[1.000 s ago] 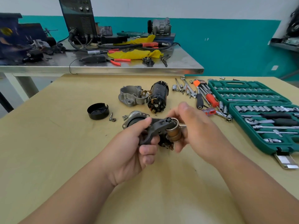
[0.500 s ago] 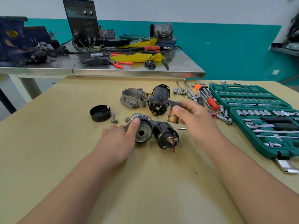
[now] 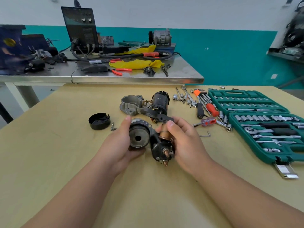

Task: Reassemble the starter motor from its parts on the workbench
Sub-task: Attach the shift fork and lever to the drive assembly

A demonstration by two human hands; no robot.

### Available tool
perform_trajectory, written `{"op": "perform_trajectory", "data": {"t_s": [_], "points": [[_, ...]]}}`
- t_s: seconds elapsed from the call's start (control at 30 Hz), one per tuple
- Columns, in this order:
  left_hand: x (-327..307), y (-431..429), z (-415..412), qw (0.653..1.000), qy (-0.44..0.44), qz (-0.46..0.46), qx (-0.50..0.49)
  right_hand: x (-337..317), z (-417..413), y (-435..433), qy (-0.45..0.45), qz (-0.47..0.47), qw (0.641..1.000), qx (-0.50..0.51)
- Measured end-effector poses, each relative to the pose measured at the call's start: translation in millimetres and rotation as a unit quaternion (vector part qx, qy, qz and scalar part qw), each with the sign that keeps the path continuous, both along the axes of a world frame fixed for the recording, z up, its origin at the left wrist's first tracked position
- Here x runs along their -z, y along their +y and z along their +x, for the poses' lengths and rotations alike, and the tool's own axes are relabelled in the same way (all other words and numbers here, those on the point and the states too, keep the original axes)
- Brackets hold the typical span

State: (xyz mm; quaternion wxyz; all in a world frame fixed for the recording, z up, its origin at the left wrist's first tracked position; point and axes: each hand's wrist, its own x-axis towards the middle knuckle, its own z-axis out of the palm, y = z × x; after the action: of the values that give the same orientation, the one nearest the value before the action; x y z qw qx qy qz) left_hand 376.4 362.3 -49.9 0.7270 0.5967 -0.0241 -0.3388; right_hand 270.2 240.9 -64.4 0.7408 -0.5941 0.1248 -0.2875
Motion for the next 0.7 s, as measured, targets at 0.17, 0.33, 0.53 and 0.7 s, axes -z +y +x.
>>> {"op": "perform_trajectory", "data": {"t_s": [0.17, 0.33, 0.53, 0.7], "points": [[1.9, 7.0, -6.8, 0.995, -0.051, -0.089, -0.015, 0.1, 1.4, 2.7, -0.022, 0.032, 0.999, 0.007], [0.8, 12.6, -22.6, 0.967, -0.185, -0.173, -0.013, -5.6, 4.1, -6.8, 0.019, 0.234, 0.968, 0.086], [8.1, 15.3, -25.7, 0.934, -0.289, -0.198, 0.063, -4.4, -7.3, -4.3, 0.037, 0.255, 0.965, 0.04], [-2.7, 29.6, -15.7, 0.915, -0.329, -0.109, 0.205, -8.1, -11.9, 1.3, -0.015, 0.176, 0.982, 0.065]]}}
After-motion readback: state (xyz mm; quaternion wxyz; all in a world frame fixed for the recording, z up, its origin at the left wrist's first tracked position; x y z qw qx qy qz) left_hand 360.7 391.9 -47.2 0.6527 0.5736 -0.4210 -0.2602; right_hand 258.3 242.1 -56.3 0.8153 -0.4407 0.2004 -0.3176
